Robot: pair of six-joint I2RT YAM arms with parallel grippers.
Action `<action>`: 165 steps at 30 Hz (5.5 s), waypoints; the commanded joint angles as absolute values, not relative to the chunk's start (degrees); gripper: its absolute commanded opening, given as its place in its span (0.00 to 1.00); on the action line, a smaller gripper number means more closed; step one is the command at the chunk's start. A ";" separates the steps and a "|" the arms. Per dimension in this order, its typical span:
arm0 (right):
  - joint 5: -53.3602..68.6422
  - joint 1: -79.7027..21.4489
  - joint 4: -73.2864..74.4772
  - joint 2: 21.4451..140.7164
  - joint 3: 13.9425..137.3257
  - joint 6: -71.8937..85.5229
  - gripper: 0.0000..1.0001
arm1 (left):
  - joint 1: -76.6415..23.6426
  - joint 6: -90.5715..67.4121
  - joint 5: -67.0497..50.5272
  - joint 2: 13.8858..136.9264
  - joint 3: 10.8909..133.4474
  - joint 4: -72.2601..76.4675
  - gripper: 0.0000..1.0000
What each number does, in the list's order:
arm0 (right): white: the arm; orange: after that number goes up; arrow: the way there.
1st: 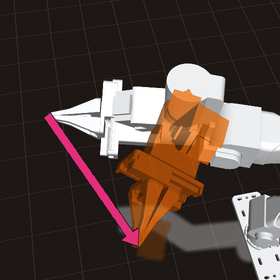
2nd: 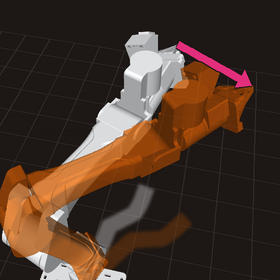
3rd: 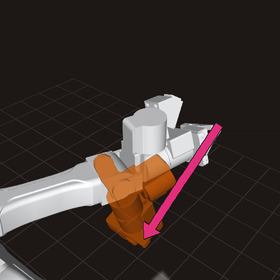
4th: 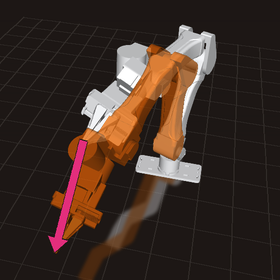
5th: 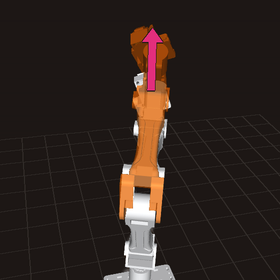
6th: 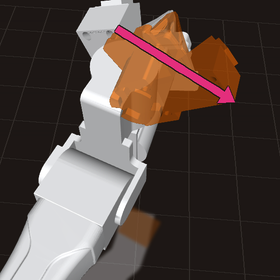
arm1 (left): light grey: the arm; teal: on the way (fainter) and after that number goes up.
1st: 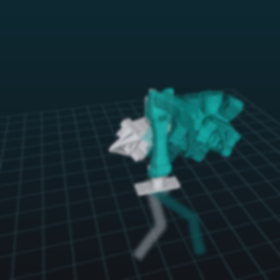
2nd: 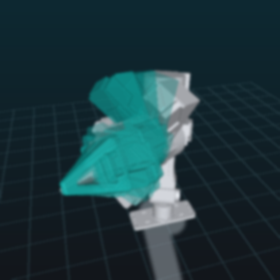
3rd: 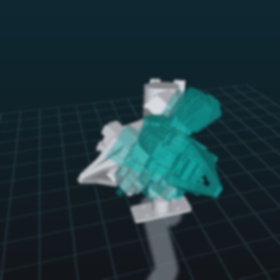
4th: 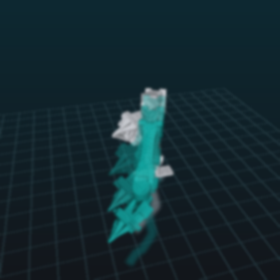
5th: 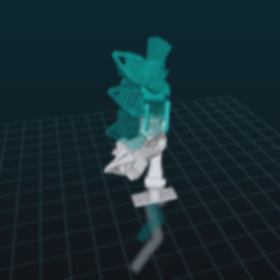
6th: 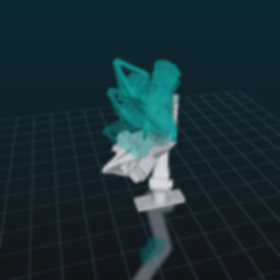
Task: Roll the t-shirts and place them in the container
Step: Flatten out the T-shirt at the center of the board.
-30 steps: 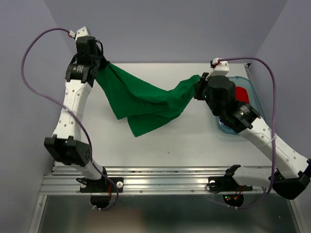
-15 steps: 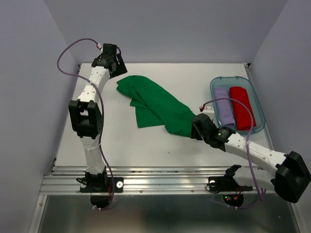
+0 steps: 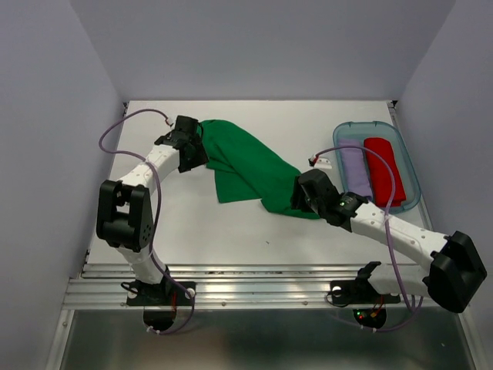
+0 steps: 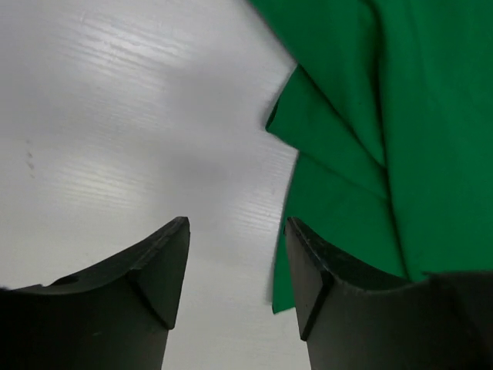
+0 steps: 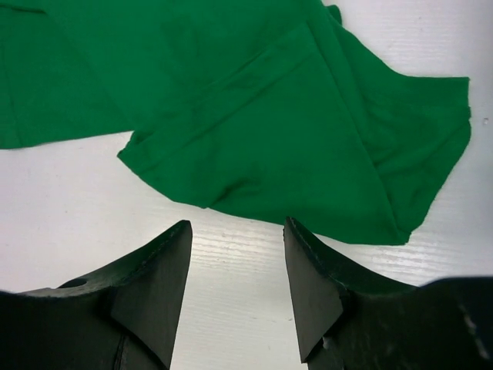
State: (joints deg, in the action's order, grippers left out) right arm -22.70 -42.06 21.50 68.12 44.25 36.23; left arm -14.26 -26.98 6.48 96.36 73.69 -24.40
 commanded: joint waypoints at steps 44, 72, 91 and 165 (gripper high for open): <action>-23.11 -42.01 20.74 66.26 47.19 37.97 0.60 | -16.08 -29.80 7.13 87.15 83.45 -26.19 0.00; -17.93 -35.77 20.74 103.71 73.03 21.36 0.53 | -15.47 -31.46 1.85 70.49 56.51 -23.73 0.00; -18.71 -35.77 20.04 104.42 74.79 21.27 0.01 | -15.47 -31.20 2.11 71.89 57.22 -23.29 0.00; 1.84 -29.88 13.36 104.50 66.80 22.15 0.22 | -9.93 -26.10 -4.04 87.45 81.04 -25.58 0.00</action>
State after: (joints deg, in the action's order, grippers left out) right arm 2.63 -28.97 14.96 104.01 66.67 22.63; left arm -10.02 -26.44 -3.51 90.04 81.69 -27.20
